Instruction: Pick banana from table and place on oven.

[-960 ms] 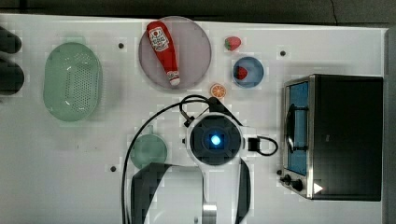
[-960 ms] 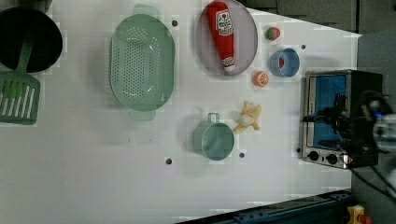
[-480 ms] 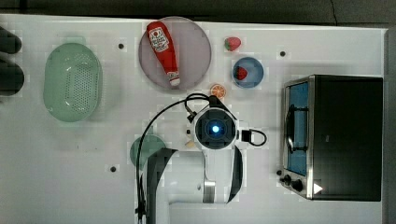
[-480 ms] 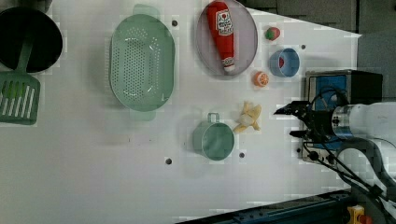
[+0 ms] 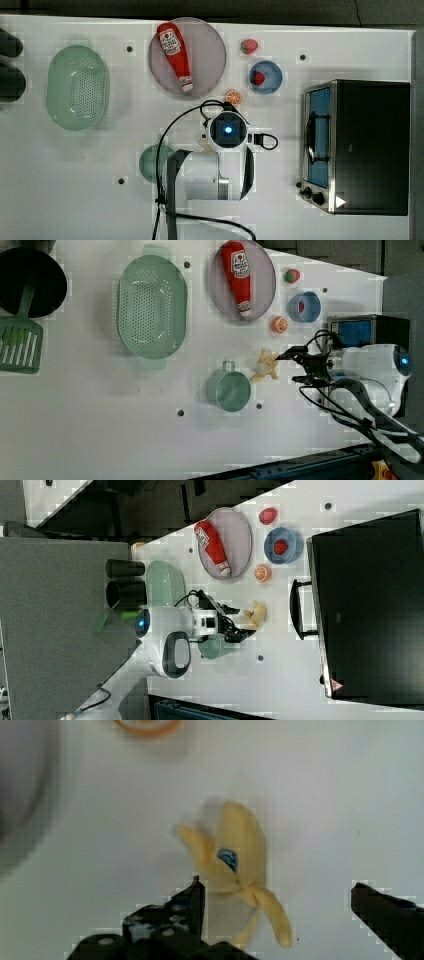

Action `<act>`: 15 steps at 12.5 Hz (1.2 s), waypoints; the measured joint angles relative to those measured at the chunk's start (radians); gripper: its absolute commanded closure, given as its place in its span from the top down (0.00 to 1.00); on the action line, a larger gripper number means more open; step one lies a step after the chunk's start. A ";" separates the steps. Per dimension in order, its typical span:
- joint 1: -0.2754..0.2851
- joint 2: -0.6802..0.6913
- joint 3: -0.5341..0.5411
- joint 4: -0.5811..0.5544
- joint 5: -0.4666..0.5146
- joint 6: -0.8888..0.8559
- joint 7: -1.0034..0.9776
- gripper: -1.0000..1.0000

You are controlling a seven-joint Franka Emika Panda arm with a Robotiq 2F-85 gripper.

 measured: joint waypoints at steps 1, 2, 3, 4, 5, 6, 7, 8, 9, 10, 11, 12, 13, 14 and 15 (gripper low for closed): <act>-0.003 0.027 -0.004 0.000 -0.011 0.031 0.000 1.00; -0.004 0.049 -0.006 -0.002 0.002 0.055 0.000 1.00; -0.004 0.063 -0.004 -0.010 0.008 0.067 0.001 1.00; -0.012 0.080 0.005 -0.012 0.004 0.083 0.002 1.00; -0.010 0.098 0.008 -0.008 -0.006 0.103 0.003 0.96; -0.001 0.109 0.006 -0.008 -0.013 0.115 0.004 0.84; 0.003 0.122 0.009 0.000 -0.004 0.113 0.004 0.71; 0.005 0.127 0.009 0.000 0.010 0.129 0.004 0.59; 0.004 0.125 0.009 -0.012 0.010 0.164 0.004 0.47; 0.003 0.121 0.008 -0.020 0.011 0.167 0.004 0.36; 0.004 0.122 0.006 -0.020 0.014 0.164 0.004 0.27; 0.004 0.124 0.008 -0.021 0.001 0.172 0.004 0.27; 0.002 0.126 0.008 -0.023 -0.014 0.182 0.004 0.27; -0.003 0.118 0.012 -0.025 -0.018 0.168 0.004 0.27; -0.006 0.108 0.012 -0.027 -0.023 0.166 0.004 0.27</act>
